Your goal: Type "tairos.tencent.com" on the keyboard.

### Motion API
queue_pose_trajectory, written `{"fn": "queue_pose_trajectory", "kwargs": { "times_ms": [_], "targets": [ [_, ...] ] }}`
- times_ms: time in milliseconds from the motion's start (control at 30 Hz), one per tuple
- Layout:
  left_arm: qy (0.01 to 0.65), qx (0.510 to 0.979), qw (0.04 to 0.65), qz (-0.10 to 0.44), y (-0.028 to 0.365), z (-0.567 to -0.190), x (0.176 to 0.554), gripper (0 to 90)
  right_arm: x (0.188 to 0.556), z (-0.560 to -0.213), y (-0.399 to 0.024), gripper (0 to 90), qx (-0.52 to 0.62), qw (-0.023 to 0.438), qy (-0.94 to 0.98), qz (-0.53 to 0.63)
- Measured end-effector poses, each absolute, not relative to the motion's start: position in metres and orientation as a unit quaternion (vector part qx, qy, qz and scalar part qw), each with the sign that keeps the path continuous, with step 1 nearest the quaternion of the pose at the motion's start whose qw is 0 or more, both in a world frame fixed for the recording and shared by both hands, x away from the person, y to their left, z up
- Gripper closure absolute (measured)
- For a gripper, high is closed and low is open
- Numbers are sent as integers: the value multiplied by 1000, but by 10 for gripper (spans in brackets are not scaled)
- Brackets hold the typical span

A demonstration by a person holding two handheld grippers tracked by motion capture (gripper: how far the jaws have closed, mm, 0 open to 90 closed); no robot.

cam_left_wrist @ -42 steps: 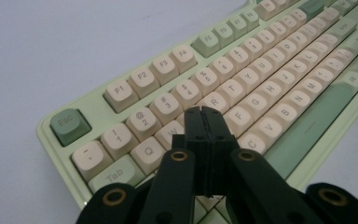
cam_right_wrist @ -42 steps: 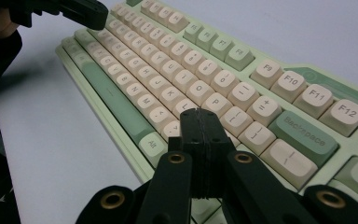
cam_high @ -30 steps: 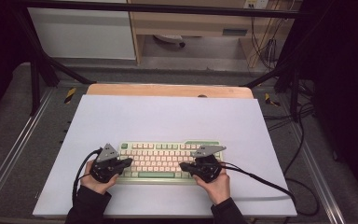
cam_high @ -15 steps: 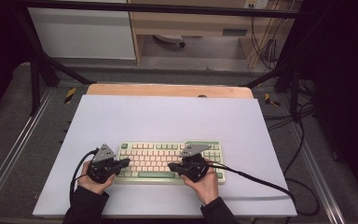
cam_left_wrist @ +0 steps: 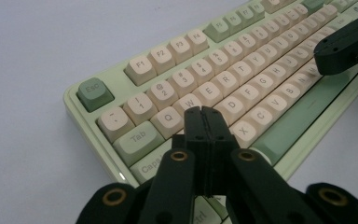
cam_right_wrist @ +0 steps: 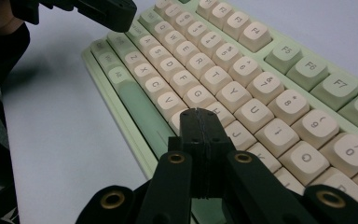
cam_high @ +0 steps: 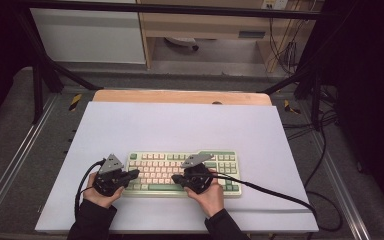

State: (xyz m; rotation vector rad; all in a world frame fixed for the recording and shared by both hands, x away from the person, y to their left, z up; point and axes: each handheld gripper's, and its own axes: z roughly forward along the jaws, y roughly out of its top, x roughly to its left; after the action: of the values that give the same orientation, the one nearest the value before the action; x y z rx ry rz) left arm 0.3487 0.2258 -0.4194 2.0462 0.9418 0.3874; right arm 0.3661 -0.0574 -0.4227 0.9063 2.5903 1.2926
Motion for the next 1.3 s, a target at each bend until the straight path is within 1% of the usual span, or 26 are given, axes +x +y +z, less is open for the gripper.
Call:
{"fn": "queue_pose_trajectory", "kwargs": {
  "times_ms": [633,1300],
  "targets": [
    [375,815,415,154,226,-420,349,899,367,-433,-53,900,297,54,858,417],
    [371,814,418,155,226,-417,348,899,365,-415,-74,900,301,73,851,423]
  ]
}}
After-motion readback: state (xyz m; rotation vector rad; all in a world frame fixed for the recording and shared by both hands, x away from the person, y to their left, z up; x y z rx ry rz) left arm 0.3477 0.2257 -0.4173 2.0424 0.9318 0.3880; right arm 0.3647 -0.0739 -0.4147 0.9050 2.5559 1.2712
